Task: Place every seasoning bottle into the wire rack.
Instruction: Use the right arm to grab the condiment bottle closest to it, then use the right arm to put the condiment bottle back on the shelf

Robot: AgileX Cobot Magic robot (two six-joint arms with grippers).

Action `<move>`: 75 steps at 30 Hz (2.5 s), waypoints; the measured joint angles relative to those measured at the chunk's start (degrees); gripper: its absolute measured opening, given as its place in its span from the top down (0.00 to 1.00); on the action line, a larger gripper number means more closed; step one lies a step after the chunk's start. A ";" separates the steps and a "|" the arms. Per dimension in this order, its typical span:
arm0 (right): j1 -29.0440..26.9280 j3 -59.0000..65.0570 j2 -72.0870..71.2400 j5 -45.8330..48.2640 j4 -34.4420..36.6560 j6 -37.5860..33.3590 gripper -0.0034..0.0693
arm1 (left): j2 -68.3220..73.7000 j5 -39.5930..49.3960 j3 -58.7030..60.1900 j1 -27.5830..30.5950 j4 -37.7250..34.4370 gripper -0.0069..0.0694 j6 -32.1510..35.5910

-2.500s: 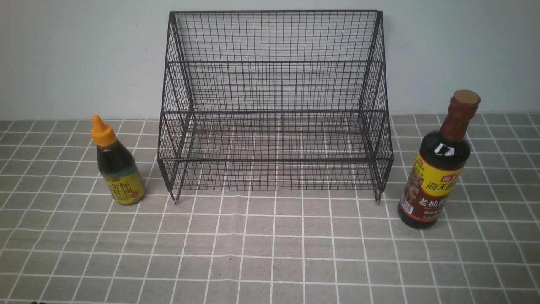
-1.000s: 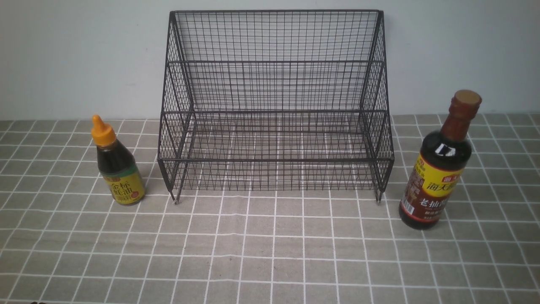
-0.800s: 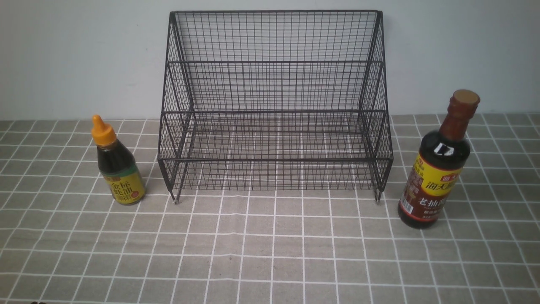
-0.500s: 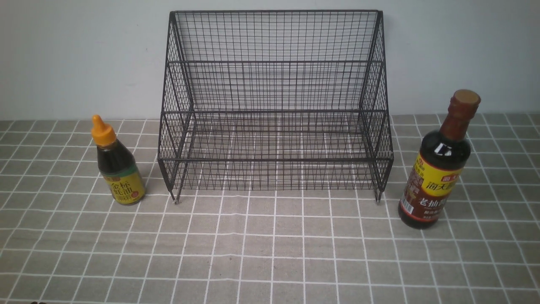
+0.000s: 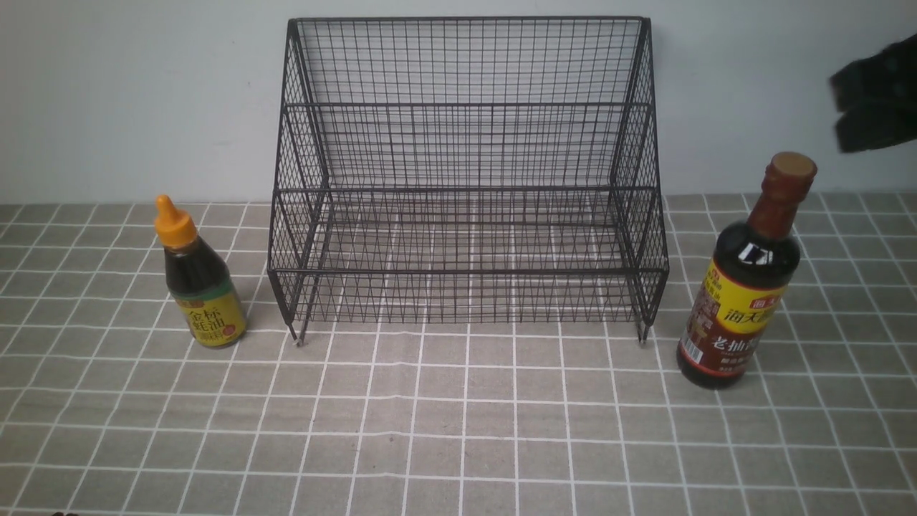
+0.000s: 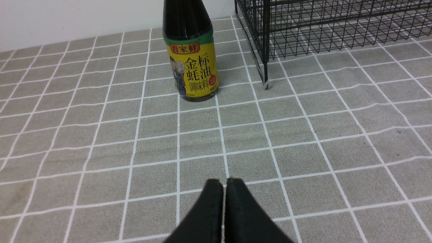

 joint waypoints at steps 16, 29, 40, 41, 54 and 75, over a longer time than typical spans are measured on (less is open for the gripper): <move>1.74 -0.20 10.26 -5.29 -0.39 1.94 0.15 | 0.00 0.00 0.00 0.00 0.00 0.92 0.00; 1.74 -0.25 12.38 -0.36 -0.74 1.49 0.57 | 0.00 0.00 0.00 0.00 0.00 0.92 0.00; 1.74 -0.62 11.17 1.47 -0.24 -0.70 0.57 | 0.00 0.00 0.00 0.00 0.00 0.92 0.00; 1.74 -1.71 10.49 3.34 -0.18 -0.76 0.57 | 0.00 0.00 0.00 0.00 0.00 0.92 0.00; 1.74 -24.02 7.91 6.02 3.59 -2.28 0.57 | 0.00 0.00 0.00 0.00 0.00 0.92 0.00; 8.49 -31.26 18.30 -8.97 6.33 -6.68 0.57 | 0.00 0.00 0.00 0.00 0.00 0.92 0.00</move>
